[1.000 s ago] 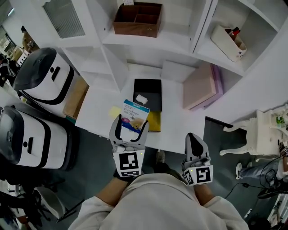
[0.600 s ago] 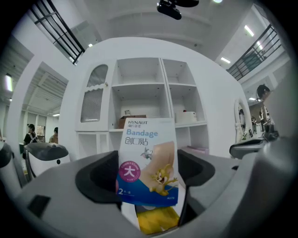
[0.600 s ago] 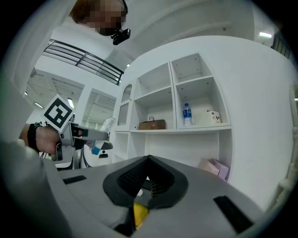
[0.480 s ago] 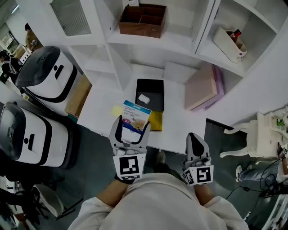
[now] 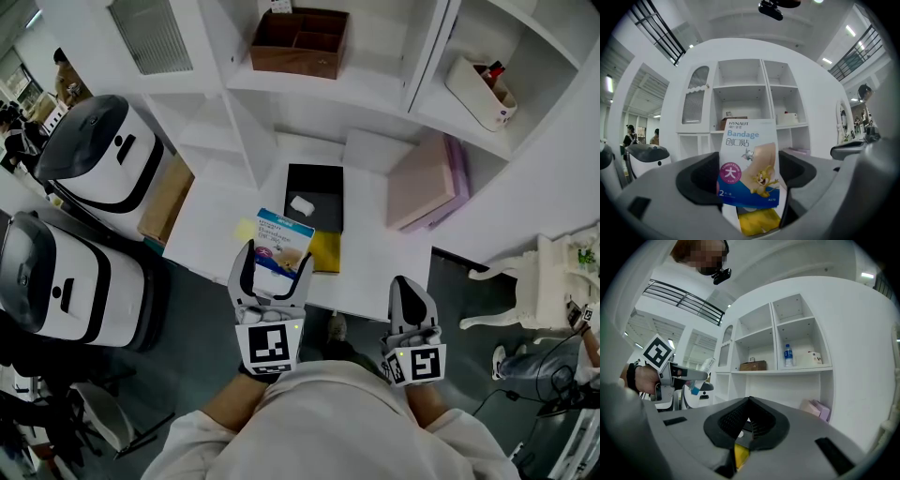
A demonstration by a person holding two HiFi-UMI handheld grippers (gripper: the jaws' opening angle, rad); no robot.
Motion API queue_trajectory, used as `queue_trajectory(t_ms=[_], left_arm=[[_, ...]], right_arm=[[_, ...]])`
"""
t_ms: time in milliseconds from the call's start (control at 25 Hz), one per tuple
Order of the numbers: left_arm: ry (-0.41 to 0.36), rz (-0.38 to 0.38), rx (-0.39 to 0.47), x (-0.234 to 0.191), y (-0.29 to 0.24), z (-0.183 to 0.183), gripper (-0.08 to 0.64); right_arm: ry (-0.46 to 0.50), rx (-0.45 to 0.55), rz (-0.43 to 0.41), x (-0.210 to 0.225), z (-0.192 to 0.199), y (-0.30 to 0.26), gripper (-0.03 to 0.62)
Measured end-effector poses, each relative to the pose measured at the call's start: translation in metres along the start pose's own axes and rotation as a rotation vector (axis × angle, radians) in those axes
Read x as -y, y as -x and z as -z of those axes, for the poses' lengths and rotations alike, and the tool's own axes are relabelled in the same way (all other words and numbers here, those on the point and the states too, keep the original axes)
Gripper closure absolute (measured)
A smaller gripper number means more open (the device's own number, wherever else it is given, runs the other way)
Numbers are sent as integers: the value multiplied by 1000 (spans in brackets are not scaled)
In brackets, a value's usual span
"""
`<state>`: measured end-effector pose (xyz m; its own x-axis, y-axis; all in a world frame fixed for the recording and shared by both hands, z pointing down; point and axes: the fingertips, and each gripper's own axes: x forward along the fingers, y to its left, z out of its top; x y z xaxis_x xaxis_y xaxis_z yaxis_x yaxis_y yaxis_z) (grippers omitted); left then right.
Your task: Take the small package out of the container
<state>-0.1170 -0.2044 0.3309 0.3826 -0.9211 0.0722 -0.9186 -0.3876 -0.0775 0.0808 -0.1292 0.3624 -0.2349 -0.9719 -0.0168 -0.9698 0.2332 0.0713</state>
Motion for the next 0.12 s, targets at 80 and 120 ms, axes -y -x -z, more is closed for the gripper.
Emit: queue_trajectory(t_ms=[80, 120], left_arm=[[-3, 1, 6, 0, -1, -1, 164], [-5, 2, 9, 0, -1, -1, 164]], right_arm=[[0, 0, 0, 0, 0, -1, 569], [0, 0, 0, 1, 0, -1, 568]])
